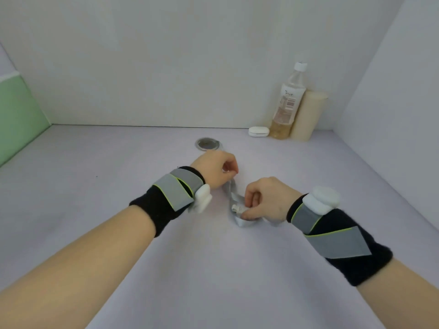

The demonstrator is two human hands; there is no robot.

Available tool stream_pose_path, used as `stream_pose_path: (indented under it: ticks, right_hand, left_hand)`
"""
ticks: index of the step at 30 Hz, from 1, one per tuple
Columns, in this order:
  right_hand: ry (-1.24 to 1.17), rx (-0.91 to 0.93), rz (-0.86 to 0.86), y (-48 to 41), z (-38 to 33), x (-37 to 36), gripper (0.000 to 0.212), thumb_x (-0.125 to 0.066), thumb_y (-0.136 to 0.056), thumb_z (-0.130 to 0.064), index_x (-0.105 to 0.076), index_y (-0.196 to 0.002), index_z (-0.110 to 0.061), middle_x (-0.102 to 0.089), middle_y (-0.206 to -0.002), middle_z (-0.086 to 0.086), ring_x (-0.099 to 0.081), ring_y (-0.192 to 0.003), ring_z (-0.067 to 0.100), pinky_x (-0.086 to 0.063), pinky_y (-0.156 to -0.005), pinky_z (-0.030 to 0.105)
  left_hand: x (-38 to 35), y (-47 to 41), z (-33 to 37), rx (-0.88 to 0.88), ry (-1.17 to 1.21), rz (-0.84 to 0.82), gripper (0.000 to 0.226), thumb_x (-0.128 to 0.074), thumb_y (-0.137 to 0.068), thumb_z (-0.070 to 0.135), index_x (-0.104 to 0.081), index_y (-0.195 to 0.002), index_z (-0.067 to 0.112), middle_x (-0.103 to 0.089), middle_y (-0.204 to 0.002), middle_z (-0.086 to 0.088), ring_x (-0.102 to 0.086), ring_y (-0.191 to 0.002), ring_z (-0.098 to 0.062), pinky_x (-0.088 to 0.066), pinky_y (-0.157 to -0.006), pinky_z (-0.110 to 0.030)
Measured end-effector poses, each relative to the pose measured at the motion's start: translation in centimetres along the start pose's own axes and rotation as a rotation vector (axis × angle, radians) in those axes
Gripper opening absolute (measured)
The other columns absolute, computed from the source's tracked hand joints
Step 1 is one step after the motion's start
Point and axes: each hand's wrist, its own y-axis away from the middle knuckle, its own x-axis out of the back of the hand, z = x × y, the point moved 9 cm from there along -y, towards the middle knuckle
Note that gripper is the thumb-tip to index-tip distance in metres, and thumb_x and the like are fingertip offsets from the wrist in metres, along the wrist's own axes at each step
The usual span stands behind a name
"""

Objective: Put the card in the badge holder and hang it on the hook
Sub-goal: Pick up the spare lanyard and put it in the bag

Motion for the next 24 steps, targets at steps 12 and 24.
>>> stream_pose_path:
  ticks: [12,24]
  right_hand:
    - [-0.551,0.127,0.546,9.3,-3.8,8.3,0.010,-0.065,-0.083,-0.017,-0.070,-0.078,-0.009,-0.062,-0.060,-0.002,-0.052,-0.046,0.002,-0.041,-0.051,0.012]
    - [-0.885,0.183,0.639,12.4,-7.1,11.7,0.012,-0.055,-0.091,-0.014,-0.064,-0.091,-0.007,-0.068,-0.079,0.011,-0.062,-0.055,0.014,-0.048,-0.047,0.022]
  left_hand:
    - [2.2,7.7,7.9,0.164,0.736,0.076,0.041,-0.031,-0.099,0.041,-0.066,-0.102,0.021,-0.072,-0.103,-0.001,-0.063,-0.108,-0.014,-0.043,-0.098,-0.033]
    - [4.0,11.1,13.1,-0.012,0.695,0.053,0.032,-0.041,-0.099,0.033,-0.060,-0.085,0.012,-0.062,-0.081,0.001,-0.061,-0.082,-0.013,-0.051,-0.087,-0.029]
